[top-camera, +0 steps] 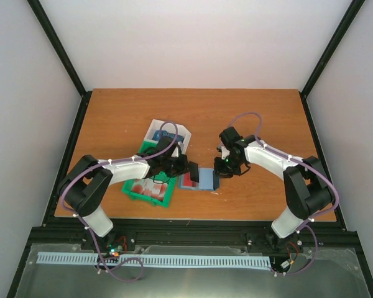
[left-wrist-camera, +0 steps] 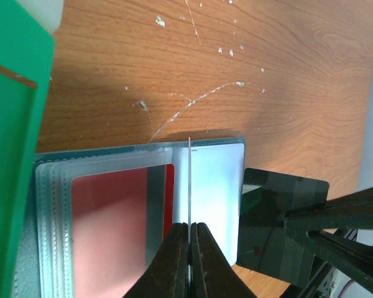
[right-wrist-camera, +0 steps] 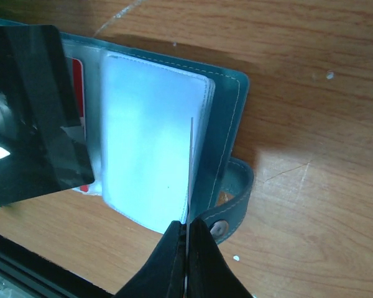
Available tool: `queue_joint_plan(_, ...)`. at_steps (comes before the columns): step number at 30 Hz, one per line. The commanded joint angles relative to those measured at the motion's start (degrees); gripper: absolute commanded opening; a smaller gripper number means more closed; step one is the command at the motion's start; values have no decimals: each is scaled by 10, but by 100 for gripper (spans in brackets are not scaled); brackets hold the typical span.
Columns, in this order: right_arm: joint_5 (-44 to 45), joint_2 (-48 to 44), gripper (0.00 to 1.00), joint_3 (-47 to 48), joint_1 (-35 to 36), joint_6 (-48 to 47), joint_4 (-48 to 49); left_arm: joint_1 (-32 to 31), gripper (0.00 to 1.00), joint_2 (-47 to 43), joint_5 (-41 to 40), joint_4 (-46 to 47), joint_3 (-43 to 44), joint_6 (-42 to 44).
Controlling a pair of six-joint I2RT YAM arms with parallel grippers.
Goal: Put the credit cards into the card holder
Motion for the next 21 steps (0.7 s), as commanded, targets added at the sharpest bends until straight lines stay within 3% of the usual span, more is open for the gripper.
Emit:
queue_joint_plan(1,11,16,3,-5,-3,2,18,-2,1,-27,-30,-38,-2,47)
queue_joint_plan(6,12,16,3,-6,-2,3,20,-1,1,-33,-125,-148,20,98)
queue_joint_plan(16,3,20,3,-4,-2,9,23,16,1,-58,-195,-220,41,105)
queue_joint_plan(18,0,19,3,-3,-1,9,25,34,0,-74,-177,-217,32,111)
queue_joint_plan(21,-13,18,3,-3,-1,9,30,62,1,-104,-75,-166,11,122)
